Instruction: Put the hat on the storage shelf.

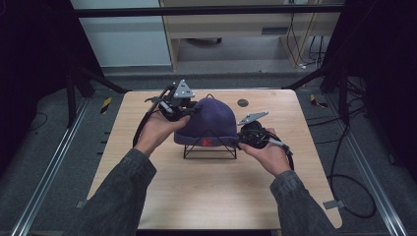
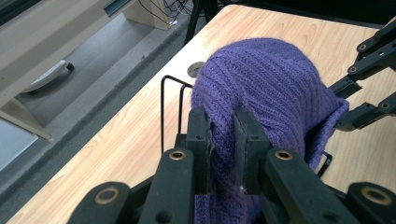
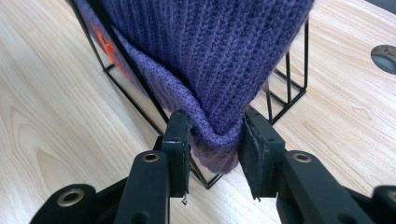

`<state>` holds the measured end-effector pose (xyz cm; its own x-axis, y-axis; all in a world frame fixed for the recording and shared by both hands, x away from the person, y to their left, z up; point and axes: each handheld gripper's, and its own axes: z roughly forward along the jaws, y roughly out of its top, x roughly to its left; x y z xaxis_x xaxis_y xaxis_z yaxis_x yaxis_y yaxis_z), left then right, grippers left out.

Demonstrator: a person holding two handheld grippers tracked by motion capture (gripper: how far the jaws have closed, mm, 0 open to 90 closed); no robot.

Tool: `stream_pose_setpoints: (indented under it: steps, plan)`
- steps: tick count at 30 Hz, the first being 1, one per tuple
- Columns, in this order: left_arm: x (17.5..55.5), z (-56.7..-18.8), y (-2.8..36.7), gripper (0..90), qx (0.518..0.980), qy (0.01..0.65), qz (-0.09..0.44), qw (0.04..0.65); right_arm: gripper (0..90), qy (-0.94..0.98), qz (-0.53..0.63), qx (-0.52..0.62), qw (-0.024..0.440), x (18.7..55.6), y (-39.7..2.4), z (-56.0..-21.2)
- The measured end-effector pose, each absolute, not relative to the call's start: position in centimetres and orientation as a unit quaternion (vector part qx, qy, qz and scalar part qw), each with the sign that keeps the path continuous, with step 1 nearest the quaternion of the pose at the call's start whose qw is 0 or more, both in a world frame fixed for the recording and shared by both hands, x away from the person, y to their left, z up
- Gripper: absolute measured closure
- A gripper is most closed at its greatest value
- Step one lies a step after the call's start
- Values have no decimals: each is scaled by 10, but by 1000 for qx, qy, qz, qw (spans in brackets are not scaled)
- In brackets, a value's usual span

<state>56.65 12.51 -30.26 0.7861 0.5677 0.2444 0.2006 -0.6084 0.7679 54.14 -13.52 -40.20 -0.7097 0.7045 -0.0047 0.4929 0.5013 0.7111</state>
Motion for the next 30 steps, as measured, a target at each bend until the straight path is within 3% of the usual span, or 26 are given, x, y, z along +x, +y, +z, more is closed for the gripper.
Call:
stream_pose_setpoints:
  steps: [30]
  plan:
    - [559,-331,133,767,868,225,220,385,692,861,326,360,148,540,-136,-431]
